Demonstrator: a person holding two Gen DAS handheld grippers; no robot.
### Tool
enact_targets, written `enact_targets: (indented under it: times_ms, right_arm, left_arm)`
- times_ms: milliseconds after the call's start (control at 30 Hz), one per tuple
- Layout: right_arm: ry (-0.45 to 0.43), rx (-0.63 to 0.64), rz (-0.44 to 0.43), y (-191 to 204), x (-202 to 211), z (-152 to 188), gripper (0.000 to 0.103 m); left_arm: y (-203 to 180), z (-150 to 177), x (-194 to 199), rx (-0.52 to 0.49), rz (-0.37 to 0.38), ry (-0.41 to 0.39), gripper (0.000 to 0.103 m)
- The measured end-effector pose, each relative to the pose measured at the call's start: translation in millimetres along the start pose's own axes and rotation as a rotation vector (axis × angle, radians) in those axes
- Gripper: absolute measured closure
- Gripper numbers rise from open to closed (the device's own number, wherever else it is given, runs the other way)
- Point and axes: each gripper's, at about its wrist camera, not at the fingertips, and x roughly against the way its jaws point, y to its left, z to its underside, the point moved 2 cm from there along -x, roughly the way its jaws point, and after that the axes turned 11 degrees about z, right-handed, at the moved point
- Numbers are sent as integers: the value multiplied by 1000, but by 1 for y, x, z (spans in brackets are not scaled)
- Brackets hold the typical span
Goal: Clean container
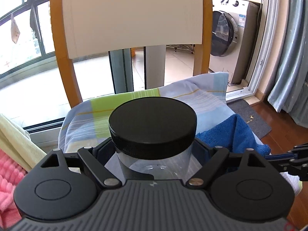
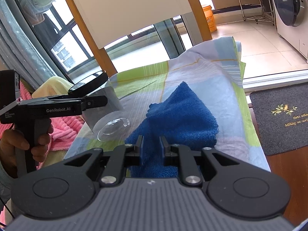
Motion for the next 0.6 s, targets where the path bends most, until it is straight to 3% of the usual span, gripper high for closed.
enact_targets:
  times_ms: [233,600]
  right_arm:
    - [0,8,4,3,3,2,87]
    - [-19,24,28,7,13,1,87]
  left_arm:
    - [-9,16,4,6,-5,-4,17]
    - [-15,16,18,0,-12,0,13]
